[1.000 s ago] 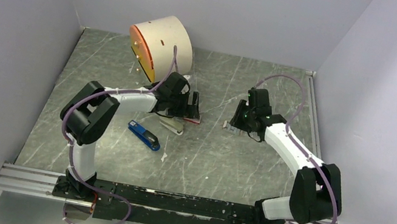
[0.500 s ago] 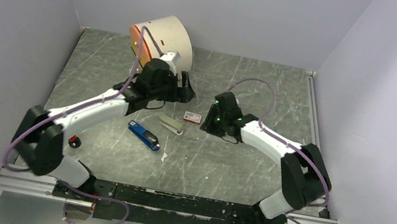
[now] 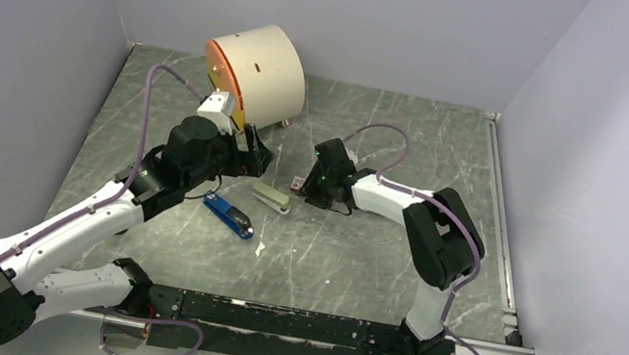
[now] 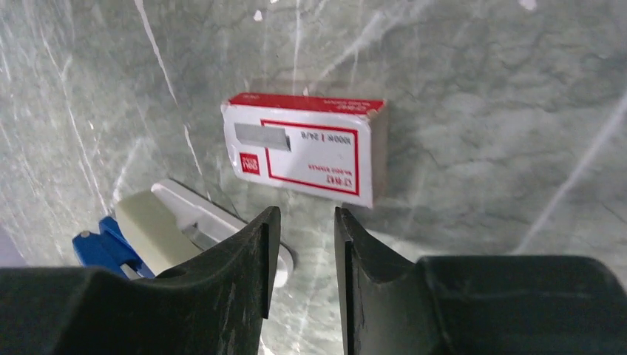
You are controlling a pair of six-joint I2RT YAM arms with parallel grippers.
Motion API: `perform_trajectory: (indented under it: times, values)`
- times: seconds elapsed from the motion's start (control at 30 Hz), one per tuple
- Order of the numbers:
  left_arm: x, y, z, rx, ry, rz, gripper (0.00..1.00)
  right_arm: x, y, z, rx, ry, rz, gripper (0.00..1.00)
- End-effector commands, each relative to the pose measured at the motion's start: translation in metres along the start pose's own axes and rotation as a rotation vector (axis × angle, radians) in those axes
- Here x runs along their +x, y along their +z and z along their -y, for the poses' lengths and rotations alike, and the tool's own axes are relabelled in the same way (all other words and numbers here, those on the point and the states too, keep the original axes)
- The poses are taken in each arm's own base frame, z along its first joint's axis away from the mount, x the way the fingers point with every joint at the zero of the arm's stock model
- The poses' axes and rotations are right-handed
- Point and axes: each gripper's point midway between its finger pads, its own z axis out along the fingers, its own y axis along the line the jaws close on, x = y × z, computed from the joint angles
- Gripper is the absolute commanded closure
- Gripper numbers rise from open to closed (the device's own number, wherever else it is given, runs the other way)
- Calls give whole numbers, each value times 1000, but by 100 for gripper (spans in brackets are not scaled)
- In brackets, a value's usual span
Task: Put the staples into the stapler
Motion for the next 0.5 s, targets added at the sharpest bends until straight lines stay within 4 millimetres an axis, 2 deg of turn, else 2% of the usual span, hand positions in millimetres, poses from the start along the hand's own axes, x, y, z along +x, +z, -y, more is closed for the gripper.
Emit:
perform_trajectory:
  times: [0.0, 0.17, 0.27, 0.47]
  values:
    - [3, -10, -18, -74, 17, 6, 3, -7, 13, -16, -13, 51, 26, 62]
    - [5, -14, -31, -154, 1, -13, 3, -25, 24, -10, 69, 92, 97, 61]
    - [8, -14, -32, -168, 17, -42, 2, -39, 34, -8, 119, 95, 131, 61]
    - [5, -20, -31, -168, 22, -45, 2, -60, 53, -14, 113, 107, 155, 61]
